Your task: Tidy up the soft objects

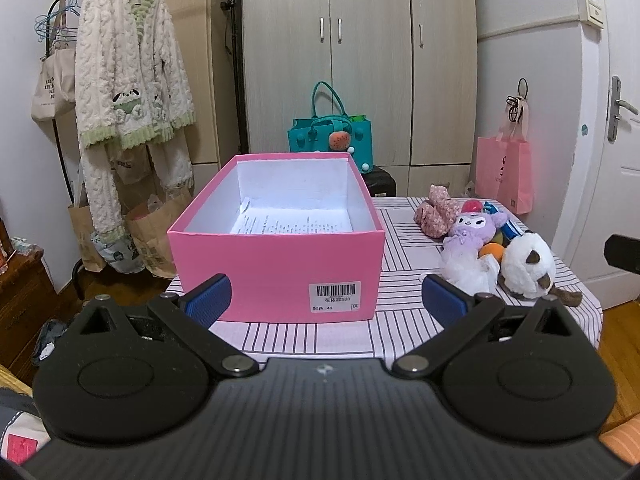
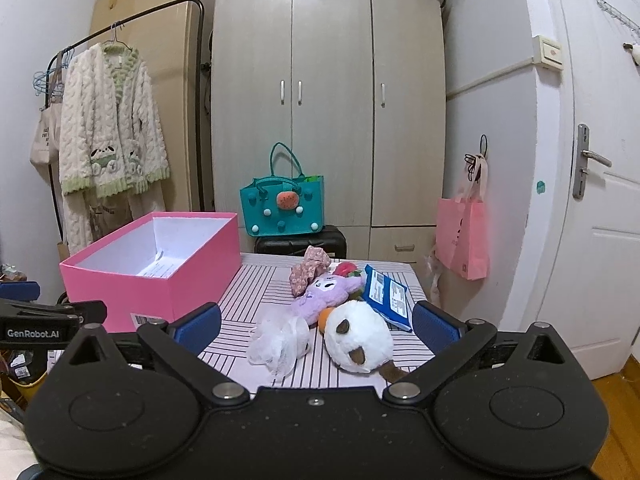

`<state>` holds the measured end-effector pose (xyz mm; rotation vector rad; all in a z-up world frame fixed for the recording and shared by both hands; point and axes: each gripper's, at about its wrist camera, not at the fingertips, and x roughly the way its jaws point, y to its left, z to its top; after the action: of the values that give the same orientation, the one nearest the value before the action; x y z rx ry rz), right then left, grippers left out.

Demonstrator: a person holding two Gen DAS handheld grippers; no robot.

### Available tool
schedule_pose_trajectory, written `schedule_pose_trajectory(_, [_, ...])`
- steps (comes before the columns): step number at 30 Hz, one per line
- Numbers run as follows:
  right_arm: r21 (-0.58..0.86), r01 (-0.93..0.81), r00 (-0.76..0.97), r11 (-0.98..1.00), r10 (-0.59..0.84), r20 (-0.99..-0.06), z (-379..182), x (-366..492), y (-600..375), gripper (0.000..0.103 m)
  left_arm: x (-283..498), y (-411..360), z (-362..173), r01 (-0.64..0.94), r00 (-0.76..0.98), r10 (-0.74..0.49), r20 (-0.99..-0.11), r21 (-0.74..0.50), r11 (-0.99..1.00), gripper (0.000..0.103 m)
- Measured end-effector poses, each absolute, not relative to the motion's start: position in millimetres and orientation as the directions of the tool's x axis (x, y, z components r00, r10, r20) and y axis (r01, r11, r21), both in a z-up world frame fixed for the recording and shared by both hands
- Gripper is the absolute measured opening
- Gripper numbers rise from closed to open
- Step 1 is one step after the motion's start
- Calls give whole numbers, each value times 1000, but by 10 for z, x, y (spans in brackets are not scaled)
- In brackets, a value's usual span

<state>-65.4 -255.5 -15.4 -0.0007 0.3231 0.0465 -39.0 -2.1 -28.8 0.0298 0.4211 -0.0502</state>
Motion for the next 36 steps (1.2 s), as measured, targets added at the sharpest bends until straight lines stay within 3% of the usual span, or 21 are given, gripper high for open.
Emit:
schedule_pose_trajectory(15, [69,-139,914,988,155,-374,-289,-557,-2668,103,-313,27,-388,43,895,-31,-445,18,999,103])
schedule_pose_trajectory(24, [-85,-153,947,985,121,-297,-305,-544,-2794,103,-155,54,-244,109,895,-117,-431,-44,993,103])
schedule_pose_trajectory(36, [11,-209,880,978,193,-434,-701,-24,-3121,103,252,-432,-276,302,829,-291,-477,-56,952,100])
